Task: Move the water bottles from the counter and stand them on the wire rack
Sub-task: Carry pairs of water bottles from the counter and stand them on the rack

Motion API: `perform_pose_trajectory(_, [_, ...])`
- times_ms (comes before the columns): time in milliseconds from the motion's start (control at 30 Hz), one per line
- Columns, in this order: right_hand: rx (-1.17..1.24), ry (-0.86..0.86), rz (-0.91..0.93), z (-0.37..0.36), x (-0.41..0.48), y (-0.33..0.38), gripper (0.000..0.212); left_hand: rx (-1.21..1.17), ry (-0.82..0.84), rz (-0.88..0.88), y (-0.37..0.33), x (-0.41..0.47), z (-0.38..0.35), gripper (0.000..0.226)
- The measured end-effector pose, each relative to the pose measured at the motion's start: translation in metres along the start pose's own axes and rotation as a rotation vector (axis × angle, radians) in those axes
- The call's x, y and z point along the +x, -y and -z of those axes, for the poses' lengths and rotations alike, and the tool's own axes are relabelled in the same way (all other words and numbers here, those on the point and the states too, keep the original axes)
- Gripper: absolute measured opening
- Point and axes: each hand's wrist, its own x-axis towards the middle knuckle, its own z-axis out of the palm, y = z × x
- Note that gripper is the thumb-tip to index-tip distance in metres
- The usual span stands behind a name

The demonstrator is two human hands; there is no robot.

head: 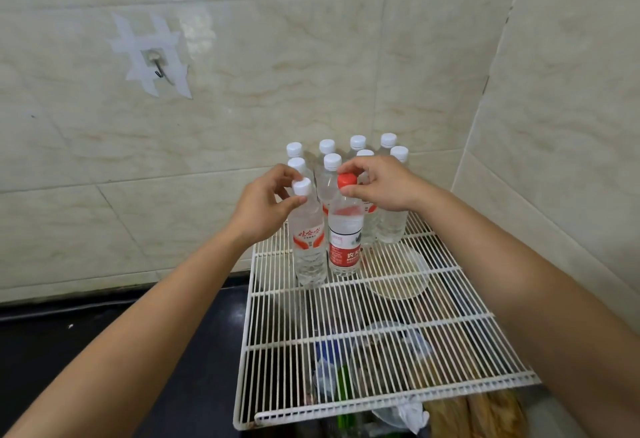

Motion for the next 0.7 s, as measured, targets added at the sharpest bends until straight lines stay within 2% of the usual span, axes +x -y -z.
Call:
perform_pose_trajectory(233, [-0.011, -0.081, 0.020, -0.012, 0.005, 0.011, 0.031, 0.038, -0.015, -0.009, 0.004, 0.003, -0.002, 0.040])
perform_pose_trajectory(333, [-0.019, -0.106, 0.036, -0.021, 0.002, 0.013, 0.035, 0.087, -0.008, -0.030, 0.007, 0.002, 0.000, 0.035])
perform_pose_trajectory(700, [0.042, -0.189, -0.021, -0.034, 0.004, 0.006, 0.030, 0.120, -0.016, -0.017, 0.010, 0.000, -0.004, 0.031])
